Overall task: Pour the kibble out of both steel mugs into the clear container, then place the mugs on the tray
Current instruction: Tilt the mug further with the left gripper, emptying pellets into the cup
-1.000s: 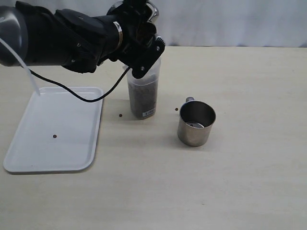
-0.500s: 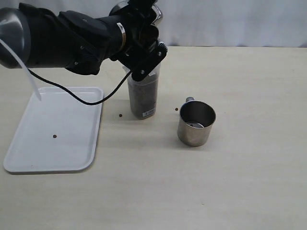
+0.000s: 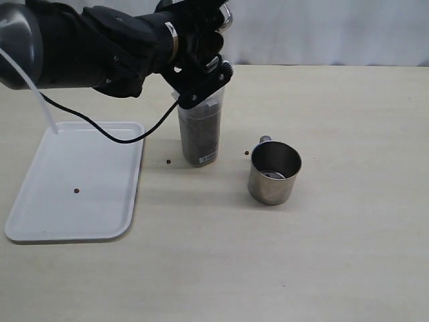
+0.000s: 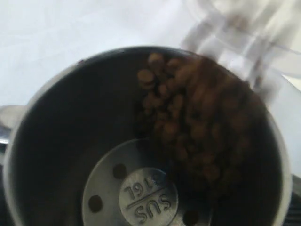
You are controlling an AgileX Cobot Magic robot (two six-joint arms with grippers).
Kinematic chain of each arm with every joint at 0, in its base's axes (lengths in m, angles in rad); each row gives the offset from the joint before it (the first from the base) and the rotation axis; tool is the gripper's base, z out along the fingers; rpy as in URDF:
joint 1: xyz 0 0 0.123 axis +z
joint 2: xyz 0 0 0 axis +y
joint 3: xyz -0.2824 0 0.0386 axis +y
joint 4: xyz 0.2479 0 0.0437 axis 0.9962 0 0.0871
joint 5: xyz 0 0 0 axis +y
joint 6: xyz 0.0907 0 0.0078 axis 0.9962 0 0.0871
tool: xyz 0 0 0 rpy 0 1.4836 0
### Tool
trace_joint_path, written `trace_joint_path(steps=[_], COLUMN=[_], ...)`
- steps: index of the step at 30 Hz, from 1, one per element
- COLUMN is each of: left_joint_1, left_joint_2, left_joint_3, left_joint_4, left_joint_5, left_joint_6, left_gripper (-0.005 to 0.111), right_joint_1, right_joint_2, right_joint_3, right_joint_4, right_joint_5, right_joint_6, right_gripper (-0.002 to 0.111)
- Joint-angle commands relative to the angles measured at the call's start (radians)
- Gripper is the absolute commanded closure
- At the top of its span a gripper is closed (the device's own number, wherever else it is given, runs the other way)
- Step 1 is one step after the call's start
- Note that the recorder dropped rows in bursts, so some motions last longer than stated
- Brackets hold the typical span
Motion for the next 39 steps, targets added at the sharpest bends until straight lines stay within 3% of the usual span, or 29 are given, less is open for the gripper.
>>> trace_joint_path(steps=[1, 22, 39], left_joint_1=[-0.006, -0.006, -0.099], left_joint_2=[-0.01, -0.01, -0.01], left_joint_3=[-0.008, -0.011, -0.011], left_joint_4=[0.004, 0.004, 0.004], left_joint_5=[0.015, 0.016, 0.22], left_joint_6=[0.057, 0.26, 0.258], left_gripper=[0.107, 0.107, 0.107], right_joint_1=[-0.007, -0.007, -0.007], right_joint_2=[-0.004, -0.004, -0.004], right_joint_3=[0.004, 0.004, 0.004], right_joint_4=[-0.003, -0.003, -0.003], right_joint_5=[0.003, 0.003, 0.003], right_joint_6=[0.0, 0.0, 0.0], right_gripper=[0.104, 0.104, 0.104])
